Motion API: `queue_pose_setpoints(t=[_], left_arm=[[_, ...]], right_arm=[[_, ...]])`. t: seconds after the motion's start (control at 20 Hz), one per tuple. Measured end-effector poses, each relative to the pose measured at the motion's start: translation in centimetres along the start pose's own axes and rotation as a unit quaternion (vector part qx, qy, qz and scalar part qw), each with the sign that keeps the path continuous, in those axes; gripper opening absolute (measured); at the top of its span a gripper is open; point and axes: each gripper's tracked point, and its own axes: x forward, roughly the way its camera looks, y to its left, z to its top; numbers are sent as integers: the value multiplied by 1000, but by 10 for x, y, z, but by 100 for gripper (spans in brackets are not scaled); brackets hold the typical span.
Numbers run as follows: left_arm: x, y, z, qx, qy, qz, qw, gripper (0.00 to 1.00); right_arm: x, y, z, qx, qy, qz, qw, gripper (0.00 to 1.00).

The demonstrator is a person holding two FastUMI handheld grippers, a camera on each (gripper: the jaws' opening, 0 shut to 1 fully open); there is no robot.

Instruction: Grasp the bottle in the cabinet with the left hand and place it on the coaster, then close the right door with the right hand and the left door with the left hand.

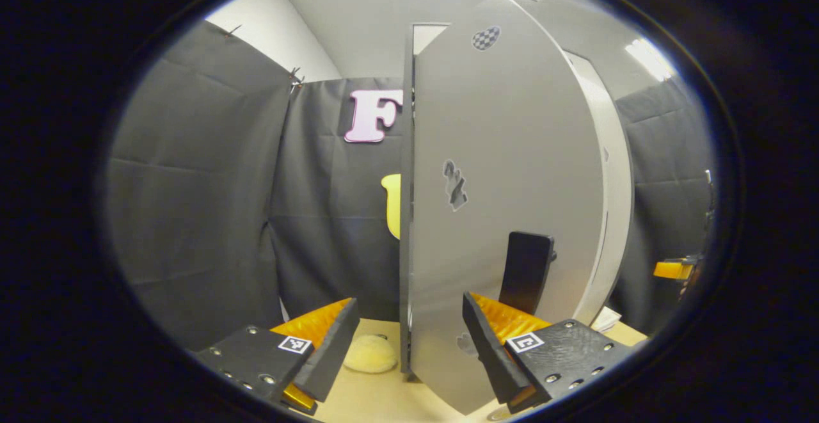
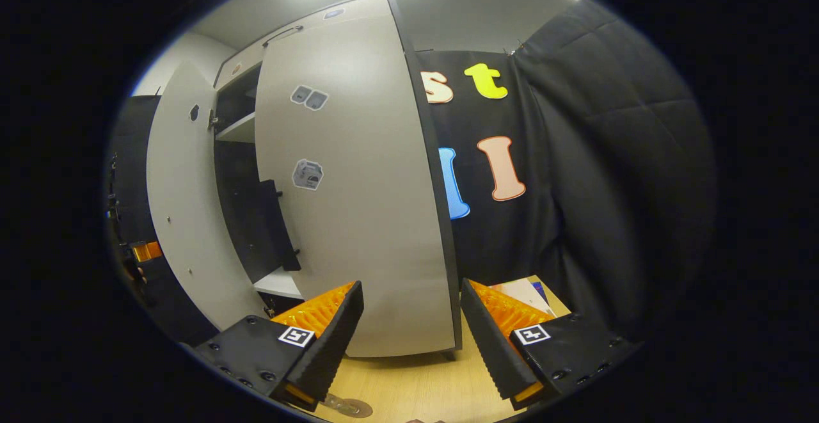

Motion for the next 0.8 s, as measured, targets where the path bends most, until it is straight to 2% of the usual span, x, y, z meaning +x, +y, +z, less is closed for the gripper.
queue_pose_setpoints(t=[0.25,0.45,0.8], left_arm=[[11,-27,0,-34,2,-15,999,94],[9,-41,4,-55,7,-12,998,94],[-6,-46,0,-46,11,0,999,94]], right_arm=[[9,-27,-7,-7,12,-11,1000,98],[10,-48,-8,-22,14,-15,1000,98],[12,-65,-14,-22,12,-6,1000,97]])
